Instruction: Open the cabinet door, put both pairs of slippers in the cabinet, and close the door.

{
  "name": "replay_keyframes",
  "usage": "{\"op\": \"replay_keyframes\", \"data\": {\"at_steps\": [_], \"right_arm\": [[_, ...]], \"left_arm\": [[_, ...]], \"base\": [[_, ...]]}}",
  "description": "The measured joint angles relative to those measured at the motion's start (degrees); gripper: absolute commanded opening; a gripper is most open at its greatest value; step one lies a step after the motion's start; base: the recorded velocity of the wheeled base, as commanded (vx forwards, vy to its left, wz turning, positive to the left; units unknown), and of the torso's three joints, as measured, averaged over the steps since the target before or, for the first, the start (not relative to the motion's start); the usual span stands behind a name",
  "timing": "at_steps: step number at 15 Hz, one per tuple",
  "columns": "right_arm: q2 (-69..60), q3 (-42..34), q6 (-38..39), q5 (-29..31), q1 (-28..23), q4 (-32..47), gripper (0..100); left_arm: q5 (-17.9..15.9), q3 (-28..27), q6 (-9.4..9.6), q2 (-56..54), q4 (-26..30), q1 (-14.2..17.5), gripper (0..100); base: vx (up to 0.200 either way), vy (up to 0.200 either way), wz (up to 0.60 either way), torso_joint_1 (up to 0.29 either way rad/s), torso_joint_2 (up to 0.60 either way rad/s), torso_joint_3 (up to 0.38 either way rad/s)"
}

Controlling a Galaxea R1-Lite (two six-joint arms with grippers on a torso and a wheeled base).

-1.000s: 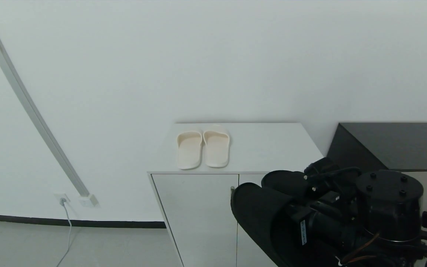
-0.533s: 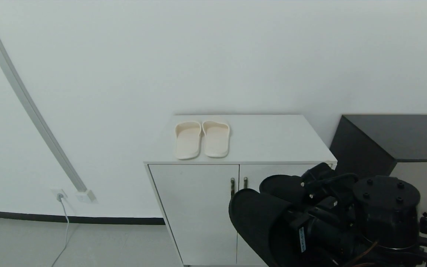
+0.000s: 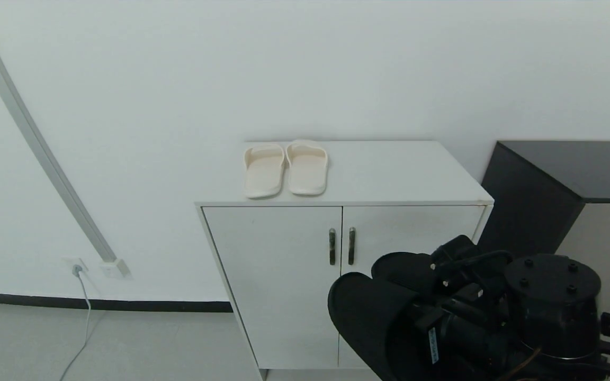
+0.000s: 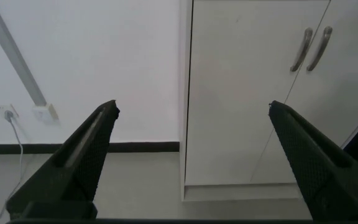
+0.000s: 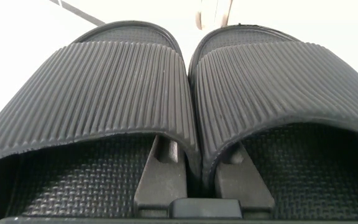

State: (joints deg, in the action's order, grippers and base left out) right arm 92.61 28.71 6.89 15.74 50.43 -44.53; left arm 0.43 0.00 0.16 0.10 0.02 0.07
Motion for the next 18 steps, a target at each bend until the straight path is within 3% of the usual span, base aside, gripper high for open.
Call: {"op": "replay_keyframes", "data": {"at_steps": [15, 17, 18], "right_arm": [[0.8, -0.9, -0.3, -0.3, -0.3, -1.6, 0], [0.8, -1.0, -0.3, 0.1, -0.4, -3.7, 0], [0.8, -1.1, -0.4, 0.0, -0.4, -4.0, 0]], "left_arm": [[0.6, 0.0, 0.62, 0.1, 0.1, 0.0, 100], [0.4, -1.6, 0.68, 0.5, 0.0, 0.0, 100], [0.3, -3.8, -0.18, 1.7, 0.0, 0.0, 100]], "base": [[0.0, 0.0, 0.0, -0.163, 0.49, 0.323], [0.0, 0.0, 0.0, -0.088, 0.45, 0.364], [0.0, 0.0, 0.0, -0.066, 0.45, 0.378]]}}
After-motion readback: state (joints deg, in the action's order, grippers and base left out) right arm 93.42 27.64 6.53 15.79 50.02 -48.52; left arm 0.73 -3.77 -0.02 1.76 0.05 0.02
